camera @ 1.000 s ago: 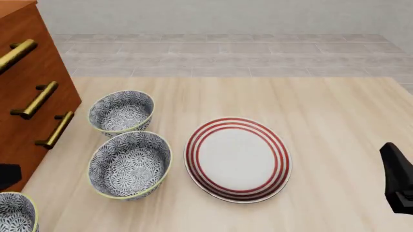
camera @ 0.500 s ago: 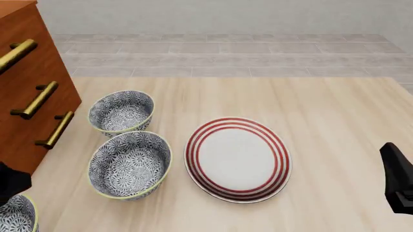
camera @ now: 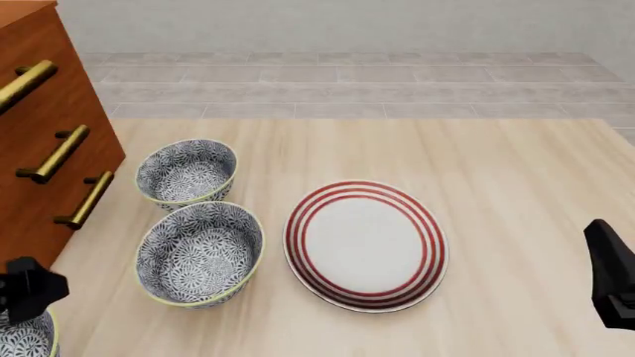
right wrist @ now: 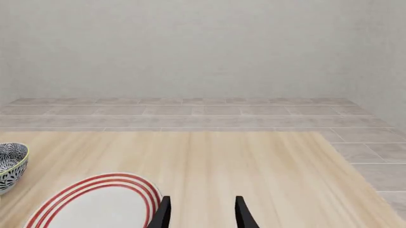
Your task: Put the bowl at the front on the plate.
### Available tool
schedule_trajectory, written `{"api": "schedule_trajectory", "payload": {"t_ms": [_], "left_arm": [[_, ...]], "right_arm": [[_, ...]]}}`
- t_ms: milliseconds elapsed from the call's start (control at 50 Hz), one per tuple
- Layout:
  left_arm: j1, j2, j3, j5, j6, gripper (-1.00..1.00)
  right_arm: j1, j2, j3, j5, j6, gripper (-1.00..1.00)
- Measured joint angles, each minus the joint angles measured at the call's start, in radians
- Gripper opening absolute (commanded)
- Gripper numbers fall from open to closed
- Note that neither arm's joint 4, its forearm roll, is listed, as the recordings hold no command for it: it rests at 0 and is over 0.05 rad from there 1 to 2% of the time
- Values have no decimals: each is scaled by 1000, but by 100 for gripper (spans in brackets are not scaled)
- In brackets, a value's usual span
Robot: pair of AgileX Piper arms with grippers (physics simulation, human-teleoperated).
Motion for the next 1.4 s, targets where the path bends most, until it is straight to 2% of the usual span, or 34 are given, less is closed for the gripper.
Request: {"api": "schedule_trajectory", "payload": {"t_ms": [620, 1400], "left_arm": [[-14, 7, 156, -118, -76, 100], [-10, 152, 286, -344, -81, 100]], "right_arm": [[0, 0, 0, 0, 0, 100], [0, 0, 0, 0, 0, 100]]}}
